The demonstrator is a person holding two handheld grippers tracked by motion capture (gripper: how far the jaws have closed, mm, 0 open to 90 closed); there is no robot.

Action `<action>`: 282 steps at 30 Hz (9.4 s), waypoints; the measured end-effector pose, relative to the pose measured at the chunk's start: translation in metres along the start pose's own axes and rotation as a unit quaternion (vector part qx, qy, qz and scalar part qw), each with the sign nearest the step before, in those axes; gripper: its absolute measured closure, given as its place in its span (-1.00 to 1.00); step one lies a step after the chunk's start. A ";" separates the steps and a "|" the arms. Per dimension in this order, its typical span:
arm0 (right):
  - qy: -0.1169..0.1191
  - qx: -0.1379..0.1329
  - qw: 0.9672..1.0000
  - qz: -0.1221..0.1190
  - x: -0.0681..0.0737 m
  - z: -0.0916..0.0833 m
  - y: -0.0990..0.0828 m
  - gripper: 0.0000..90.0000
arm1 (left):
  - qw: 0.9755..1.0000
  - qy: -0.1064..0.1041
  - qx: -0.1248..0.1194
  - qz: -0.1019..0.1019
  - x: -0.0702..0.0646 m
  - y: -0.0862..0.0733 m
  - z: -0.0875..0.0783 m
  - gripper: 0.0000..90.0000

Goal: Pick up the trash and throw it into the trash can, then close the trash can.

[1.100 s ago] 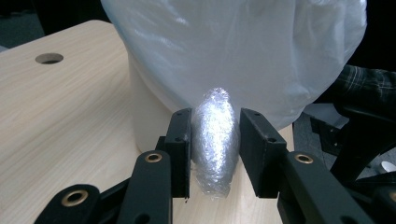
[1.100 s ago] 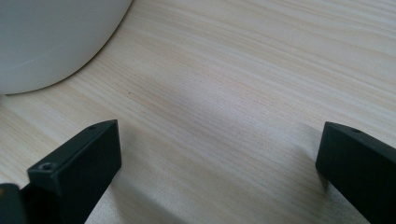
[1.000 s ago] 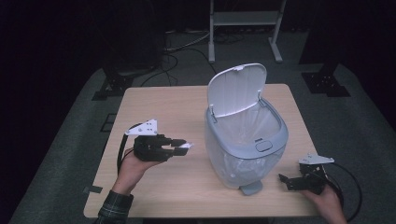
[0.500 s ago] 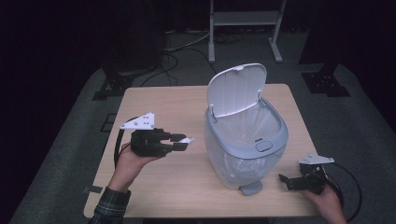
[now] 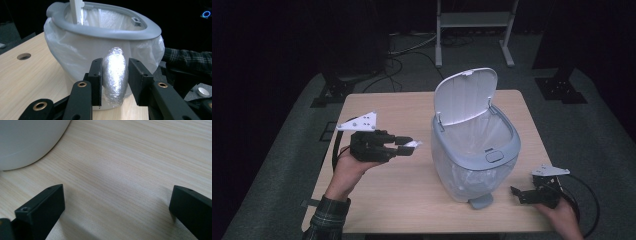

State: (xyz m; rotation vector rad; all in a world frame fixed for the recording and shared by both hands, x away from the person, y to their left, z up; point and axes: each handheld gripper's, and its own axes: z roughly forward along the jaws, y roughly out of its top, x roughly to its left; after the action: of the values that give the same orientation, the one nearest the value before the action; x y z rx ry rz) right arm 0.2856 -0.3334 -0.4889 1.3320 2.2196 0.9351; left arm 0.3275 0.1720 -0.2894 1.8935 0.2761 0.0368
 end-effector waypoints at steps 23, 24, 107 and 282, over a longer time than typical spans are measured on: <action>0.000 0.000 1.000 0.000 0.000 0.000 0.000 -1.00 | 0.999 -0.023 -0.009 0.029 -0.009 0.046 0.007 0.45; 0.000 0.000 1.000 0.000 0.000 0.000 0.000 -1.00 | 0.999 -0.024 -0.009 0.030 -0.009 0.048 0.007 0.45; 0.001 0.000 1.000 -0.002 0.001 -0.001 -0.001 -1.00 | 0.998 0.006 -0.017 0.057 0.004 0.101 0.060 0.78; 0.001 0.001 1.000 -0.002 0.003 -0.002 -0.002 -1.00 | 0.994 0.084 0.043 0.053 -0.026 0.061 0.076 -1.00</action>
State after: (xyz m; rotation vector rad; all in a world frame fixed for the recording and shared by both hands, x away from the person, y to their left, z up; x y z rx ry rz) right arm 0.2822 -0.3321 -0.4888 1.3276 2.2246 0.9347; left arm 0.3249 0.0772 -0.2551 1.9937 0.2947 0.2620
